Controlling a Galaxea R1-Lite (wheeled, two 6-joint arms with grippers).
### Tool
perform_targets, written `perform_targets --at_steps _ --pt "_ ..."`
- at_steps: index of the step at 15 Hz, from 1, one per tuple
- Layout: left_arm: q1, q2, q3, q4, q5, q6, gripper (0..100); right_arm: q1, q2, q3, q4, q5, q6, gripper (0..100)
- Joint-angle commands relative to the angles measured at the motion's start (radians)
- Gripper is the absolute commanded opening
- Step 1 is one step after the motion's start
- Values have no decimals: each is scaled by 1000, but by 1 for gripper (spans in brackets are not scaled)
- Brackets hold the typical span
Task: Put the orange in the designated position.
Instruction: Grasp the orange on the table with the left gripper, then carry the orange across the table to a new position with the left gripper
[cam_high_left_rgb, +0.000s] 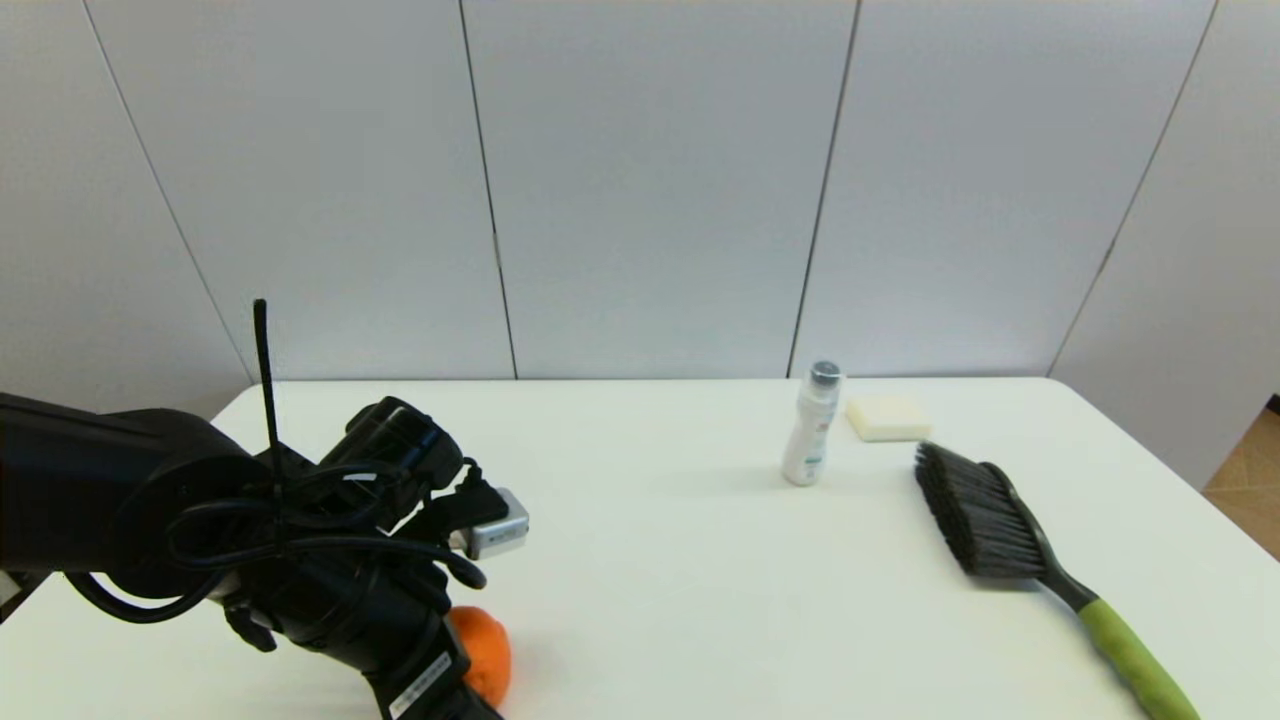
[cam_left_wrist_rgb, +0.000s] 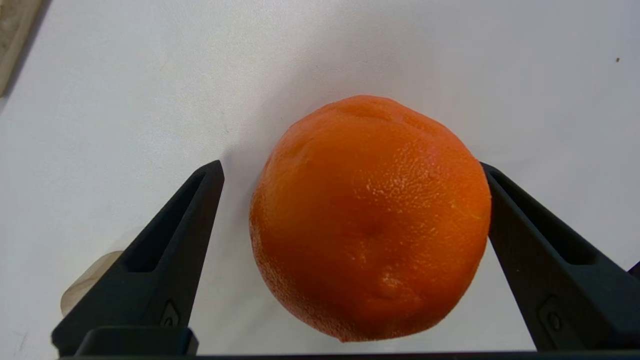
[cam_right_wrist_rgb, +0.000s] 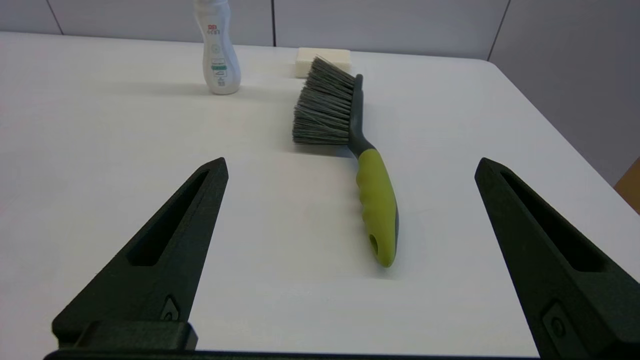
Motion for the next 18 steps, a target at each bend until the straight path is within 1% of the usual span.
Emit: perform_targets --at_steps 1,2,11,14,18 --pt "0 3 1 -1 1 4 100 0 1 0 -1 0 -1 100" --pt "0 3 1 -1 -1 4 0 0 1 0 -1 0 -1 100" --pt "12 -53 -30 -1 4 5 0 0 1 0 -2 0 -1 100" --pt "58 -84 -139 -5 57 19 0 0 1 0 -1 0 -1 100" --pt "106 -15 -329 -4 62 22 0 0 1 0 -1 0 -1 100"
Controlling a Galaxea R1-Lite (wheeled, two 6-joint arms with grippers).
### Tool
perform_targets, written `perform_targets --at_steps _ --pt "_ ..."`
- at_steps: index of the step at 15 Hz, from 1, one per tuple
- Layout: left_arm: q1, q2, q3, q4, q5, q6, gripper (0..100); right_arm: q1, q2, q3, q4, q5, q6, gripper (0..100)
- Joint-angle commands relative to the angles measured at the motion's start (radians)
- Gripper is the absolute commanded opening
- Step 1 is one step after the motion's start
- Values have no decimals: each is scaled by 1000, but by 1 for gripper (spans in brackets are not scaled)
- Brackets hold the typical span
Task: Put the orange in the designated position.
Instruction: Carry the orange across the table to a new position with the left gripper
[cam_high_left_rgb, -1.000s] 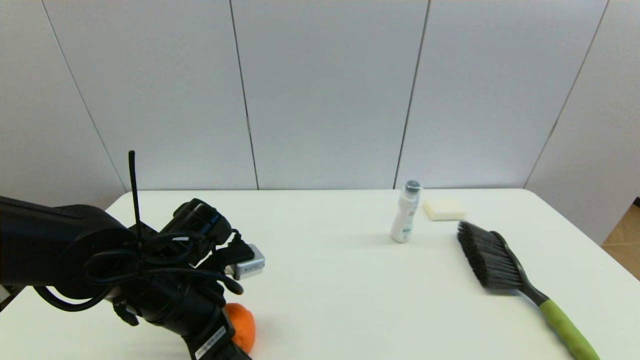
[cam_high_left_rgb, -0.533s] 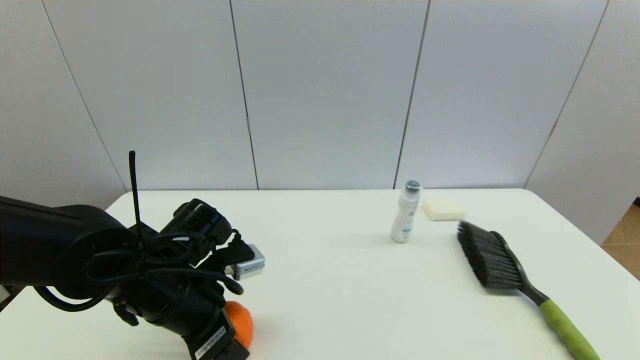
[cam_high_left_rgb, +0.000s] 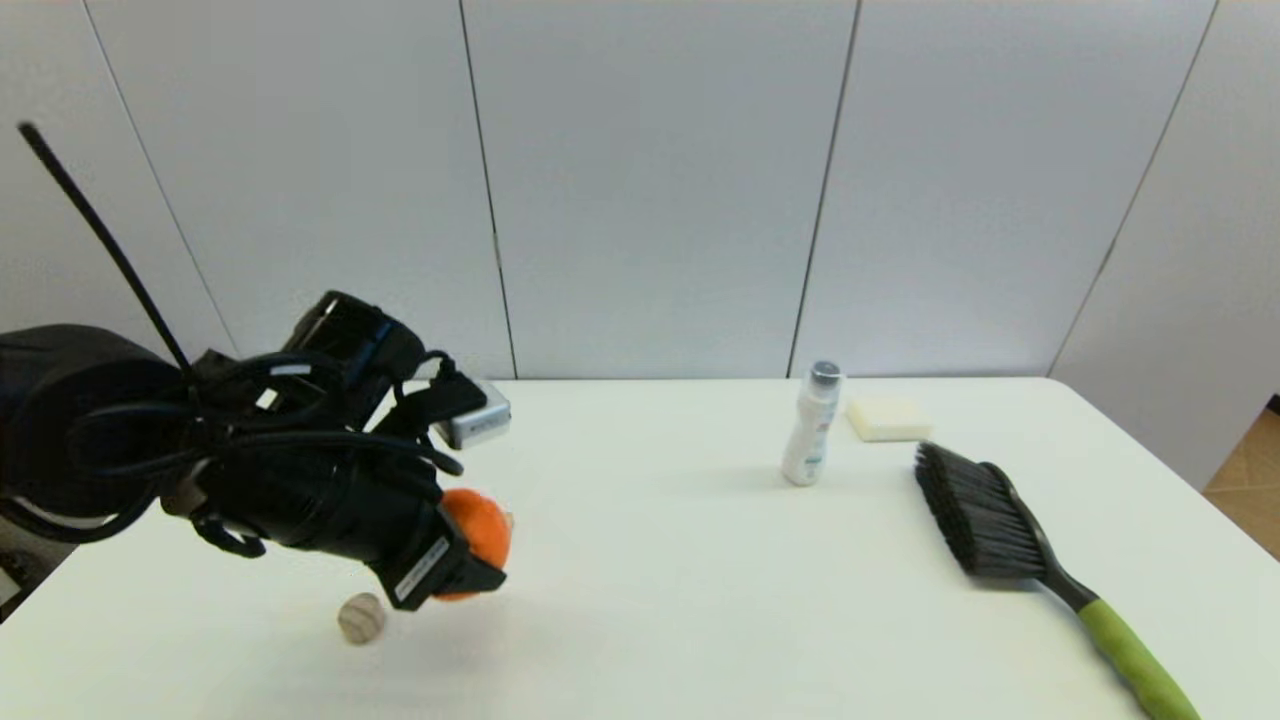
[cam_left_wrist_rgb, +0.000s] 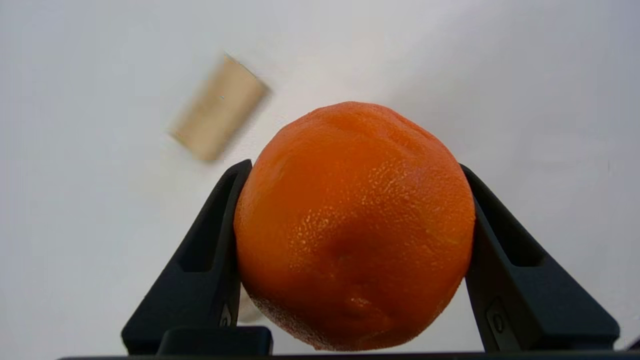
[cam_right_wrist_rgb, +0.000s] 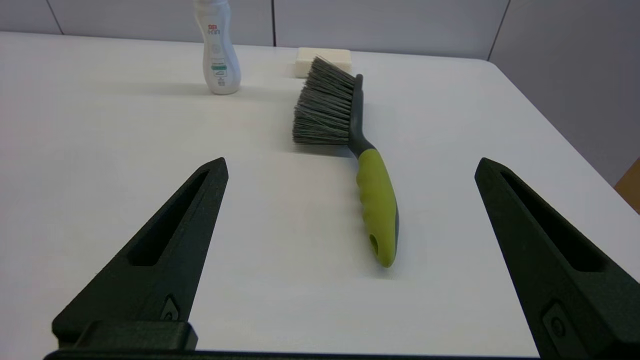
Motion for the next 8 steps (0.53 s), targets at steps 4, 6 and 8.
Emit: perform_targets --at_steps 4,6,8 --pt "38 173 -296 -16 -2 -2 0 0 1 0 0 0 -1 100" --pt "35 214 -296 -52 -5 -5 0 0 1 0 0 0 -1 100" --pt "21 251 -295 -52 -5 -5 0 0 1 0 0 0 -1 100"
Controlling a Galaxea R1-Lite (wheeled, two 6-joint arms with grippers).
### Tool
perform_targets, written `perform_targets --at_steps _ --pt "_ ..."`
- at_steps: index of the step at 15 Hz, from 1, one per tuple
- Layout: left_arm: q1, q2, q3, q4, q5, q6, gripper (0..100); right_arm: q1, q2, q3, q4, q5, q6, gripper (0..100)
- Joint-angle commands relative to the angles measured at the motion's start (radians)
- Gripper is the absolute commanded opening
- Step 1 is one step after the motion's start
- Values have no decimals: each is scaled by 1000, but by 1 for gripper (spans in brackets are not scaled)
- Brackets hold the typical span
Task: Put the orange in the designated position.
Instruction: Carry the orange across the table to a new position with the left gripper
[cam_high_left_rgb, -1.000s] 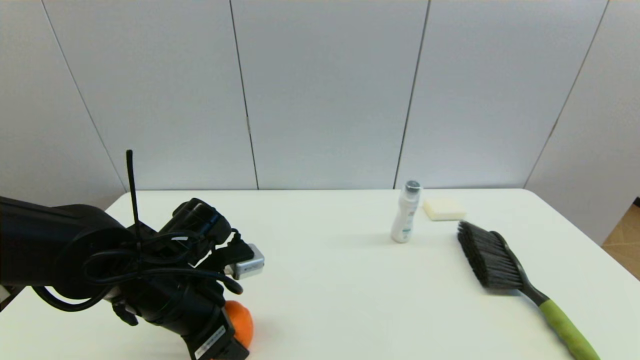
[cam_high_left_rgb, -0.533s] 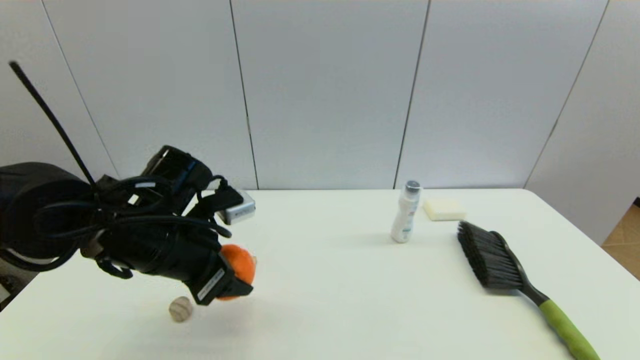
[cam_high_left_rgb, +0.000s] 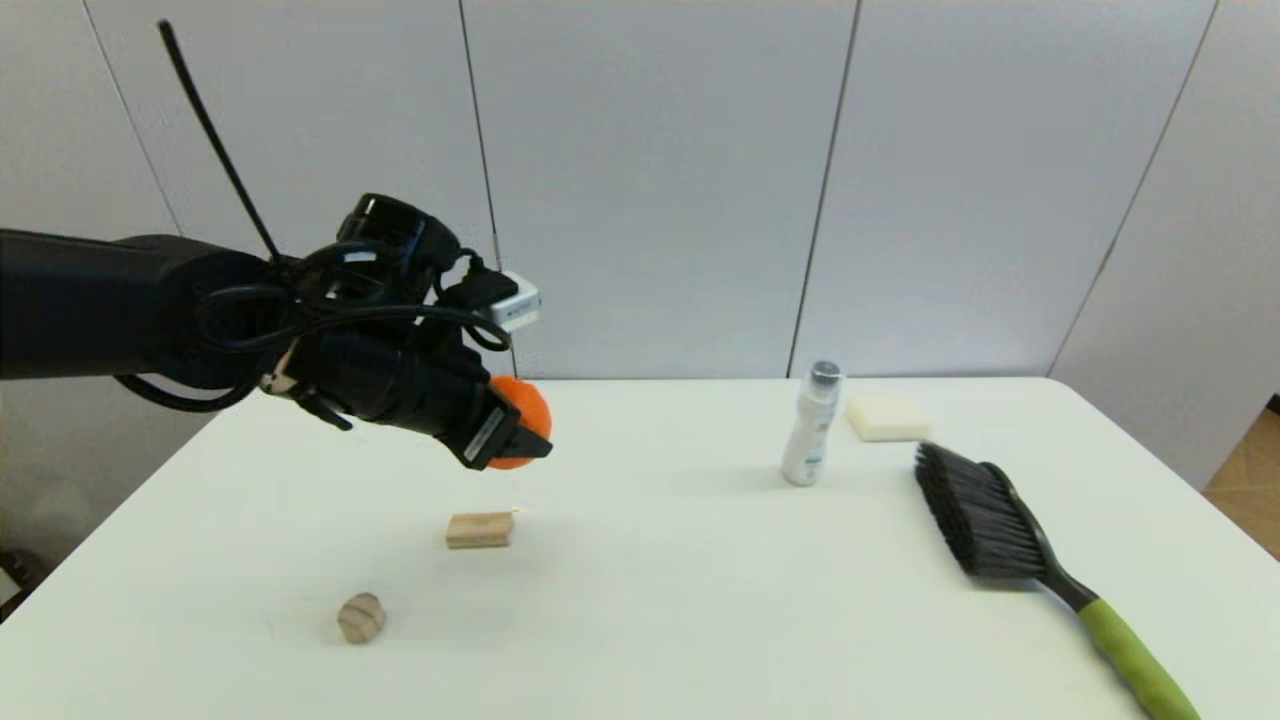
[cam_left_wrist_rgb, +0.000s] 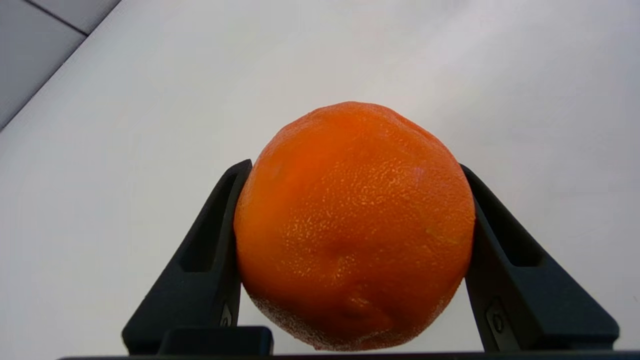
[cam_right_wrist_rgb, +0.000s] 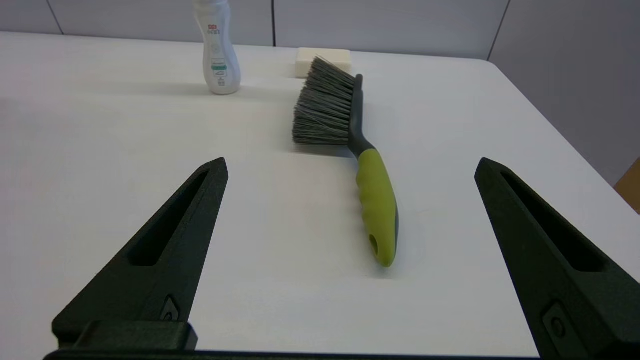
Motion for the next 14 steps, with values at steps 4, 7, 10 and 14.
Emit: perform_targets --at_steps 4,7,10,14 --pt "-46 156 -7 -6 -5 1 0 0 1 0 0 1 -1 100" --pt "-63 196 5 -2 -5 1 0 0 1 0 0 1 -1 100" --pt "-69 229 3 0 -5 1 0 0 1 0 0 1 -1 100" --pt "-65 249 2 -3 -3 2 0 0 1 0 0 1 -1 100"
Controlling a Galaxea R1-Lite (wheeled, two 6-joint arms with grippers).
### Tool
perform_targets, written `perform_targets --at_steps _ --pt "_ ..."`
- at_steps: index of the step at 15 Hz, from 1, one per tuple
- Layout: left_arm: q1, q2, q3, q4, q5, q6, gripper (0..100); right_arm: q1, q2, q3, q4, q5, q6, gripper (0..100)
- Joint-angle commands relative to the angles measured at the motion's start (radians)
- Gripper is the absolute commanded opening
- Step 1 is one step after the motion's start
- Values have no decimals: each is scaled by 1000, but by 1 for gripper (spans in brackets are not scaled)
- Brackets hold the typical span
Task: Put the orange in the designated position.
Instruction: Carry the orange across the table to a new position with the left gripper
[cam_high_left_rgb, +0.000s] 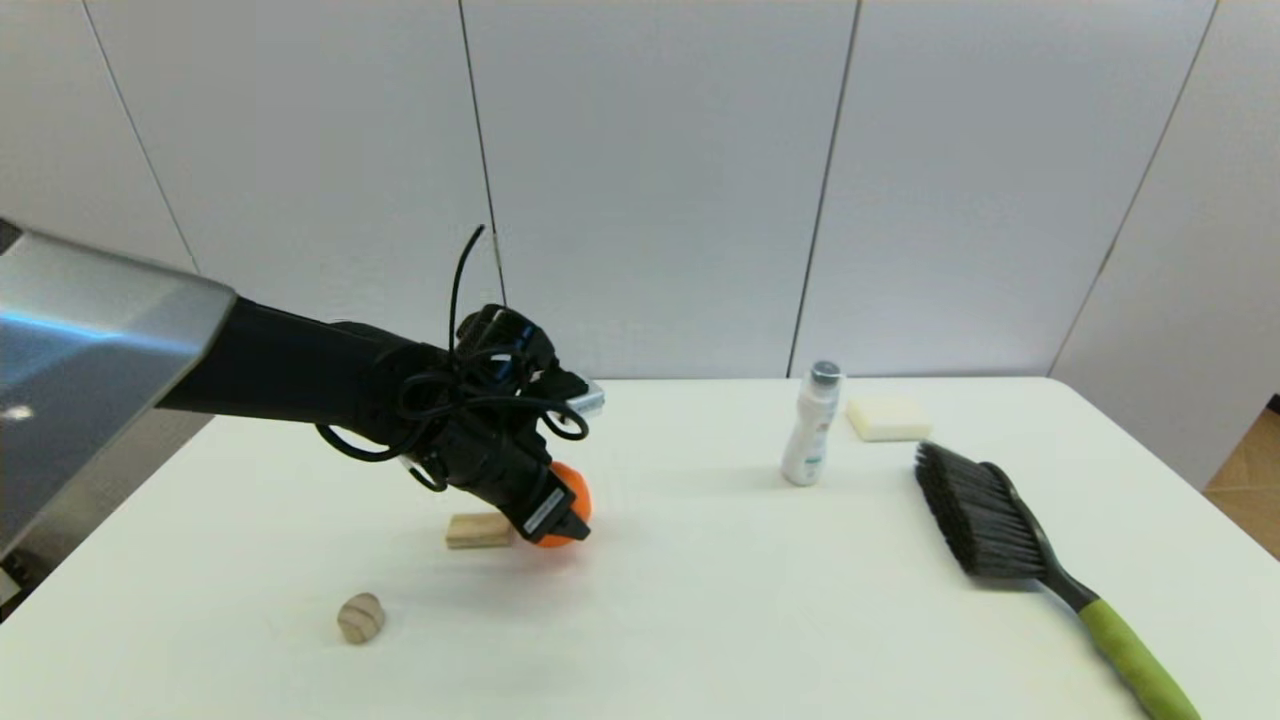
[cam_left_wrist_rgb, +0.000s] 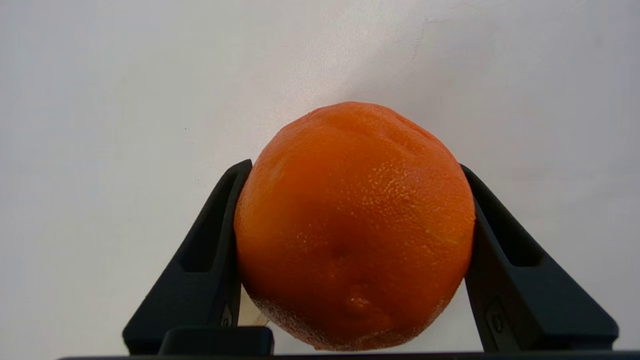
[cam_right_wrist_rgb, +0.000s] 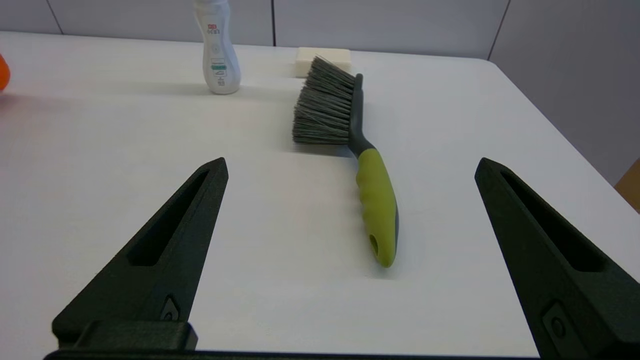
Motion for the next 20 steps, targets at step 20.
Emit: perform_targets --at_steps 20 --pt "22 28 -6 -4 -2 5 0 0 1 0 -1 0 -1 100"
